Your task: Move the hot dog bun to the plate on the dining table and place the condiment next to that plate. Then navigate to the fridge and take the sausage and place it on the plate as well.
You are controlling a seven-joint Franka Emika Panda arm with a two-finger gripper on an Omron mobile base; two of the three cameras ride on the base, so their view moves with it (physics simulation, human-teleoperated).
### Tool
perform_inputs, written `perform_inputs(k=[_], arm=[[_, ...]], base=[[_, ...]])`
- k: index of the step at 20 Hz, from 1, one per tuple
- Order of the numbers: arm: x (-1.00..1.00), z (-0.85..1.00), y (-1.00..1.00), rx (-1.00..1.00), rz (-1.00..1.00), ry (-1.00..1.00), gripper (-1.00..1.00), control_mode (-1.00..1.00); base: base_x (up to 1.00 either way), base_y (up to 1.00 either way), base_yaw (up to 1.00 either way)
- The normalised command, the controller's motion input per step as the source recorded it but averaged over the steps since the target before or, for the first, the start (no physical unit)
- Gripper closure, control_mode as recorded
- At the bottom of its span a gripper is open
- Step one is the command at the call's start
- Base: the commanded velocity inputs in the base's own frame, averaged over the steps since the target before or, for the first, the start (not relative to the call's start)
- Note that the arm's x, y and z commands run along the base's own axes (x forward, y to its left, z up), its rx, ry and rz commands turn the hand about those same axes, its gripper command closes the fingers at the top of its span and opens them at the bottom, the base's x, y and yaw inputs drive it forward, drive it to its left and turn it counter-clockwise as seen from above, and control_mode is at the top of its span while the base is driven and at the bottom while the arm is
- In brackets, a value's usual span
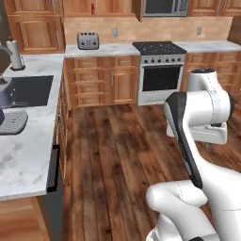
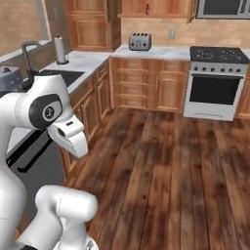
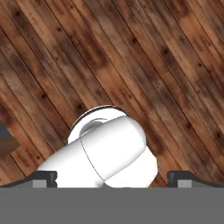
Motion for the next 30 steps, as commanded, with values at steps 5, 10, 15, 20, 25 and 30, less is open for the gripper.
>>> perform_inputs(k=[5, 10, 15, 20, 25, 30], arm=[[0.00, 0.00, 0.00, 0.00, 0.00, 0.00, -1.00, 1.00], [0.00, 0.00, 0.00, 0.00, 0.00, 0.00, -1.00, 1.00], [0.00, 0.00, 0.00, 0.00, 0.00, 0.00, -1.00, 1.00], [0.00, 0.00, 0.00, 0.00, 0.00, 0.00, -1.00, 1.00], [0.00, 0.00, 0.00, 0.00, 0.00, 0.00, -1.00, 1.00], [0.00, 0.00, 0.00, 0.00, 0.00, 0.00, -1.00, 1.00]], base=[[1.00, -0.66, 0.35], [1.00, -0.64, 0.22], [1.00, -0.44, 0.17], [1.00, -0.35, 0.18], [1.00, -0.37, 0.19], [1.00, -0.37, 0.18]])
